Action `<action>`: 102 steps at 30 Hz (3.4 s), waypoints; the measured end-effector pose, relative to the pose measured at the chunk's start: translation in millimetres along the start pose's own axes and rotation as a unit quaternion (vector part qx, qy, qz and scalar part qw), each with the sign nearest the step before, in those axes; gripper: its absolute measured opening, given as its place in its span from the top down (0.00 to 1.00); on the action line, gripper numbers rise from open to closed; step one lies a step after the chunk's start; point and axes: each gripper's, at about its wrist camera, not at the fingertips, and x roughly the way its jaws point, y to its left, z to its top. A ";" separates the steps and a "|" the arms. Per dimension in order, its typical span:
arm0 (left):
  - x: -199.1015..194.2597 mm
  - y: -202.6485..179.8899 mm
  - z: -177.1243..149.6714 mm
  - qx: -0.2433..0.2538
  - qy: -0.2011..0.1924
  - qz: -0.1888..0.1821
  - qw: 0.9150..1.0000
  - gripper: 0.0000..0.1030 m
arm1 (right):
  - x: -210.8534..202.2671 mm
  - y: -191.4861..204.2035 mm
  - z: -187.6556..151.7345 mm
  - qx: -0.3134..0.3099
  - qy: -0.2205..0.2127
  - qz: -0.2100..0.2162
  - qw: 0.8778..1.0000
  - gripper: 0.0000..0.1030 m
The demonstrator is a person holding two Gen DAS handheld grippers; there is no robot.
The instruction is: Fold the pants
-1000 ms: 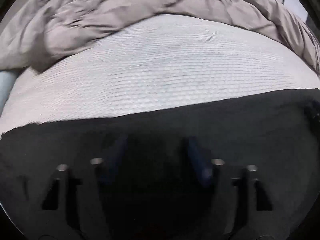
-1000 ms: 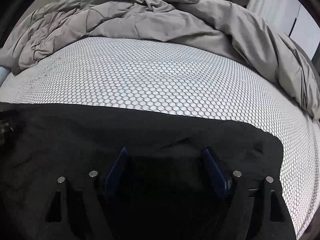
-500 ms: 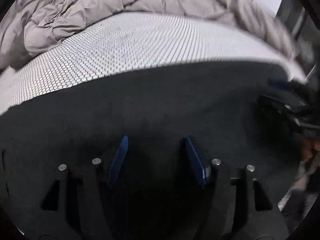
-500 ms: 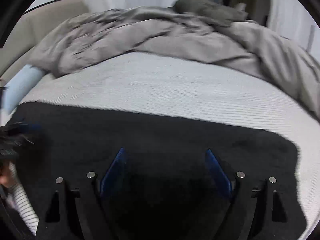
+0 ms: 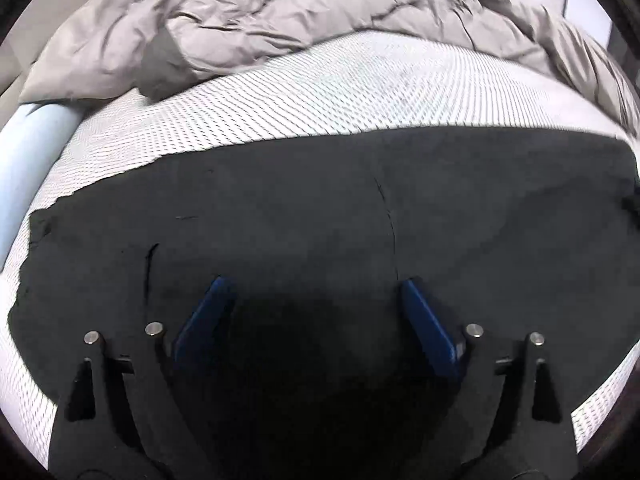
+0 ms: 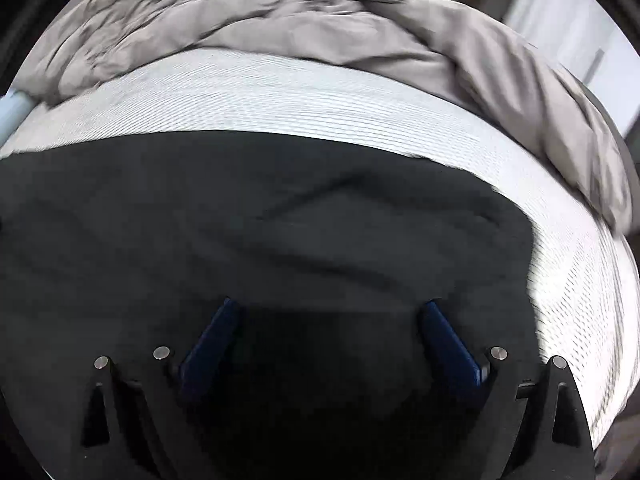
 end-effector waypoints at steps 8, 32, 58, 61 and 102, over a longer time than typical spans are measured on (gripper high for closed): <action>-36.5 -103.0 -3.2 0.081 -0.036 -0.131 0.987 0.33 | -43.0 70.8 7.0 -0.045 -0.055 0.087 0.994 0.09; -60.4 -138.6 -26.4 0.101 -0.017 -0.225 0.969 0.25 | -74.2 7.7 -40.6 0.007 -0.067 0.062 0.996 0.03; -39.5 -58.9 -28.0 0.087 -0.004 -0.143 0.986 0.16 | -99.2 -36.0 -65.7 0.031 -0.101 0.026 0.994 0.03; -23.4 -16.0 -29.2 0.048 0.015 -0.091 0.995 0.16 | -85.8 7.6 -53.7 -0.015 -0.089 0.074 0.993 0.03; 25.6 260.9 -12.3 -0.141 0.024 0.093 0.985 0.58 | -47.3 60.3 -35.6 -0.118 -0.043 0.033 0.992 0.02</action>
